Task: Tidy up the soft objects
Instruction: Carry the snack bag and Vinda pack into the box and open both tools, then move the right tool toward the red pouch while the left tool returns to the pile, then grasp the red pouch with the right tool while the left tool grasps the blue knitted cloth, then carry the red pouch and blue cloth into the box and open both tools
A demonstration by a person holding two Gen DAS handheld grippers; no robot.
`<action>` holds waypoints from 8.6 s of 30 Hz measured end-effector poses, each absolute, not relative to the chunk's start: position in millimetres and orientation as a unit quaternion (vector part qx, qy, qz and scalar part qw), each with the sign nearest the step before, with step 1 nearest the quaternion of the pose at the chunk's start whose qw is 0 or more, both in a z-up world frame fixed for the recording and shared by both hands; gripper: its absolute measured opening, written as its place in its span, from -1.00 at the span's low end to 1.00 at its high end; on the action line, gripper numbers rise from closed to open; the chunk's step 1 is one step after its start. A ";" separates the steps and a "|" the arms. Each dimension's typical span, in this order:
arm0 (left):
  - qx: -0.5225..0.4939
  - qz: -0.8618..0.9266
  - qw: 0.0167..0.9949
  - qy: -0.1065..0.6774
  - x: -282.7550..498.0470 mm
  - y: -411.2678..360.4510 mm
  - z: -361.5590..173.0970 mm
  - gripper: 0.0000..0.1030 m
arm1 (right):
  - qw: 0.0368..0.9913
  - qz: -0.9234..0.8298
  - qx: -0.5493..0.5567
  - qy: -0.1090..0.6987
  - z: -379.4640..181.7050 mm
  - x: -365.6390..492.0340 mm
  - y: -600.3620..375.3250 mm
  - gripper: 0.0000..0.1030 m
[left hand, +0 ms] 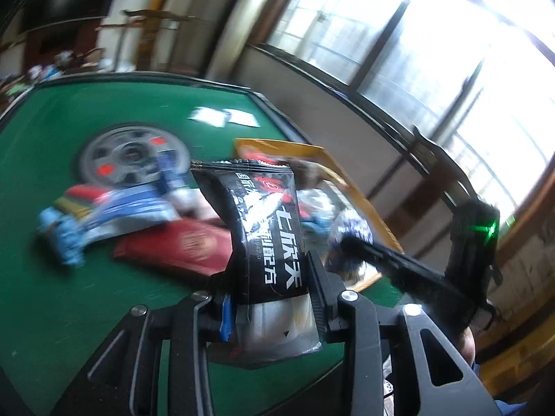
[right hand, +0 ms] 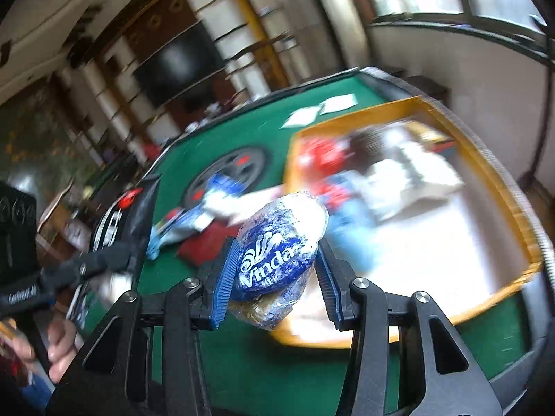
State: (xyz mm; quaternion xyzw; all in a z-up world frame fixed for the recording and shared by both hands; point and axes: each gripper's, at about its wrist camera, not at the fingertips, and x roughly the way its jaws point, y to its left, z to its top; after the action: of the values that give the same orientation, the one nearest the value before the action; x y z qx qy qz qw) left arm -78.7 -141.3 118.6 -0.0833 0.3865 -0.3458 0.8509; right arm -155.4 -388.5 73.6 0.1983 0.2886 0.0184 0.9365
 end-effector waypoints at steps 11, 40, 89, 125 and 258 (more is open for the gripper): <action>-0.053 -0.410 0.801 0.433 -62.2 -270.9 87.0 -0.31 | 0.923 -0.099 0.209 0.306 58.6 -169.5 -478.7 -0.14; 0.035 -0.341 0.848 0.404 -47.9 -295.7 63.9 -0.03 | 0.933 -0.106 0.185 0.290 65.5 -175.7 -472.6 0.20; -0.228 -0.109 0.869 0.426 -12.7 34.5 13.0 0.07 | 0.894 0.119 0.135 0.410 44.4 -47.3 -272.3 0.20; -0.223 -0.116 0.868 0.428 -15.1 32.8 13.3 0.07 | 0.875 0.082 -0.046 0.475 5.0 10.5 -180.2 0.43; 0.003 -0.294 0.838 0.459 59.4 -325.1 56.4 -0.25 | 0.940 -0.094 0.214 0.249 81.7 -43.1 -537.3 0.35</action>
State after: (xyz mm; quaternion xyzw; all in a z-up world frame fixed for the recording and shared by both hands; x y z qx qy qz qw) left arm 59.4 -325.1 56.4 0.0034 0.4595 -0.2943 0.8380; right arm -43.1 -537.3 81.7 0.2140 0.2492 -0.0940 0.9398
